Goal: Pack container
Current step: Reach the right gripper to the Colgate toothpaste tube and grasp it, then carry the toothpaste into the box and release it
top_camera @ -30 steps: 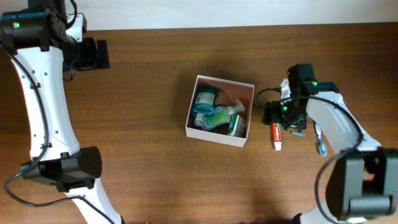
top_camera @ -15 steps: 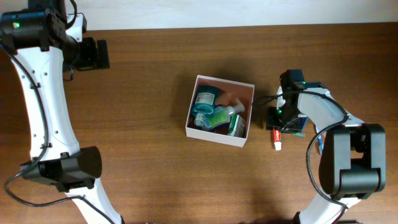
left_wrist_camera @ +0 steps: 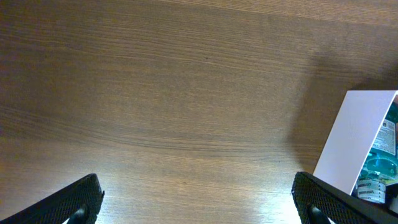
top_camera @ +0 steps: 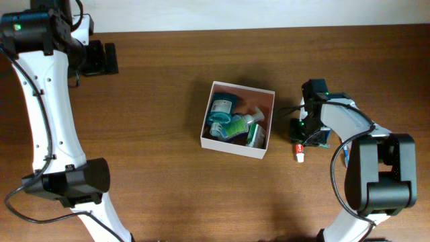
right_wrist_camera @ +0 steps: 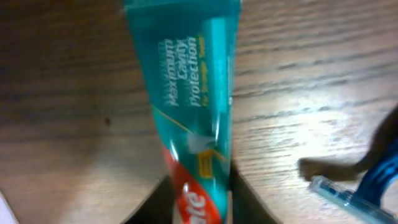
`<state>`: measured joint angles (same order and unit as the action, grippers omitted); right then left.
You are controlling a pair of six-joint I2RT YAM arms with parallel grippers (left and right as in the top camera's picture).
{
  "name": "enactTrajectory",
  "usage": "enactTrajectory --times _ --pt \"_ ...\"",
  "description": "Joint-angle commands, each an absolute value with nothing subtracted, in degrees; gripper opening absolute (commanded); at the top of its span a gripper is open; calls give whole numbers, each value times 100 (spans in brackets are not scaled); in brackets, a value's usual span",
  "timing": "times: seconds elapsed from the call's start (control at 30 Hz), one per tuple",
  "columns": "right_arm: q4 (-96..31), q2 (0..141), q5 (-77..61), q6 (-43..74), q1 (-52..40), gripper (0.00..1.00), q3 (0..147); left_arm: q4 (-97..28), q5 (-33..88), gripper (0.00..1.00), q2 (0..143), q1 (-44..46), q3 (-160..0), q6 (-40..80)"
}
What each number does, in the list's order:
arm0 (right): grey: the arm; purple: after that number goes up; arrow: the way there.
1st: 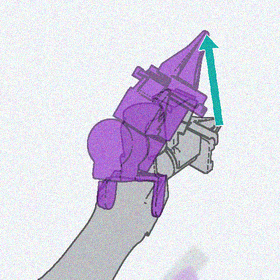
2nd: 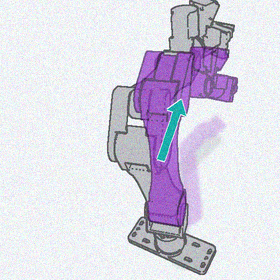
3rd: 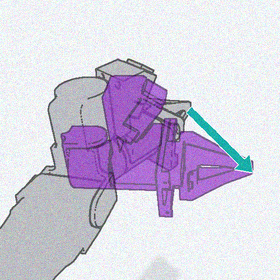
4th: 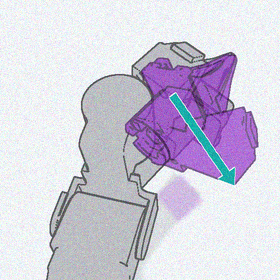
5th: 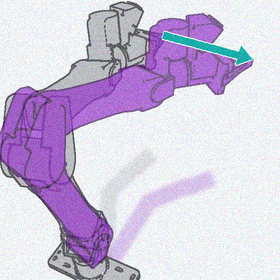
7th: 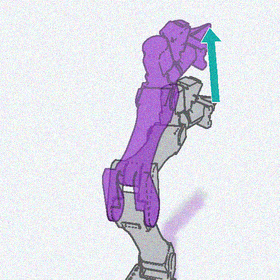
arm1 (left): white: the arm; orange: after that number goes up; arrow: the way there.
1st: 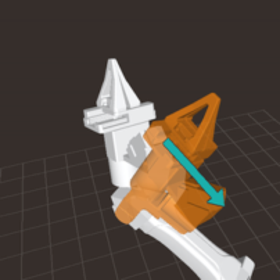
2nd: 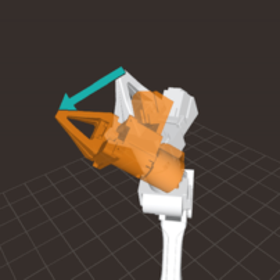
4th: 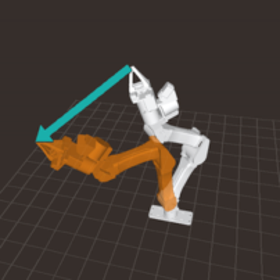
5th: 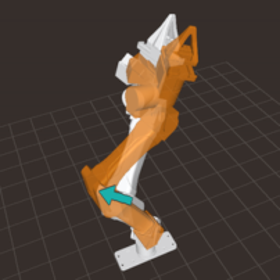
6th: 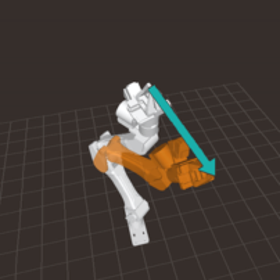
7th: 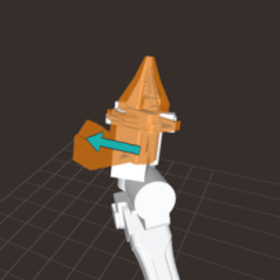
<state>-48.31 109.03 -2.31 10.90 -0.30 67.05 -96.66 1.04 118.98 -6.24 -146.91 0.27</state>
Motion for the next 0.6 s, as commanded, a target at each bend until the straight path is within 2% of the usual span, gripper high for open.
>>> enactTrajectory --times 0.0,0.13,0.3,0.57 --pt "-4897 10951 -99 1260 8 21 6661 -9671 60 100 11719 -644 -14774 82" --pt "-5655 10549 -123 1291 -5 12 7153 -9668 60 99 11719 -644 -14774 82" --pt "-6637 9513 -349 1291 -196 11 8145 -9671 60 99 11719 -644 -14774 82" --pt "-6403 8683 -858 1669 -1441 11 8460 -9671 60 99 11719 -644 -14774 80"
